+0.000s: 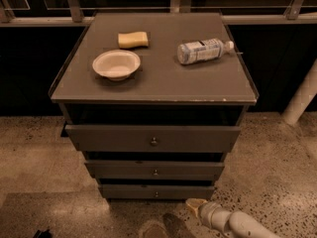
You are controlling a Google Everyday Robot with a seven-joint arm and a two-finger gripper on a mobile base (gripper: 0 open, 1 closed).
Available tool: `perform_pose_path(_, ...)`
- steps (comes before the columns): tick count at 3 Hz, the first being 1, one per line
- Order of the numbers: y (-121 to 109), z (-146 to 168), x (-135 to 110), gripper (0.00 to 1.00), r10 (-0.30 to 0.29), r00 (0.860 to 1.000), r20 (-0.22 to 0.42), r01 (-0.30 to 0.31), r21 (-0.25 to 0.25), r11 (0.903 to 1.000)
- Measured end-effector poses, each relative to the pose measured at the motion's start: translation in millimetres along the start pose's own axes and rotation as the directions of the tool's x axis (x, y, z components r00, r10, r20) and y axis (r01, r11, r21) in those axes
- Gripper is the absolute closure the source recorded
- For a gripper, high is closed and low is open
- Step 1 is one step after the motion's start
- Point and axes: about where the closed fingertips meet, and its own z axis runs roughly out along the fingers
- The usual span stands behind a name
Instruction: Open bottom drawer
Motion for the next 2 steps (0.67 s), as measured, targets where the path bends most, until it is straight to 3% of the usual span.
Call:
perform_pose_path(1, -35.8, 45.5, -1.0, 1.0, 0.042, 0.996, 0.079, -0.045, 0.046, 0.9979)
perform_pose_path(2, -37.0, 50.3, -0.9, 1.0, 0.041, 0.996, 0.084, -0.045, 0.047, 0.9979)
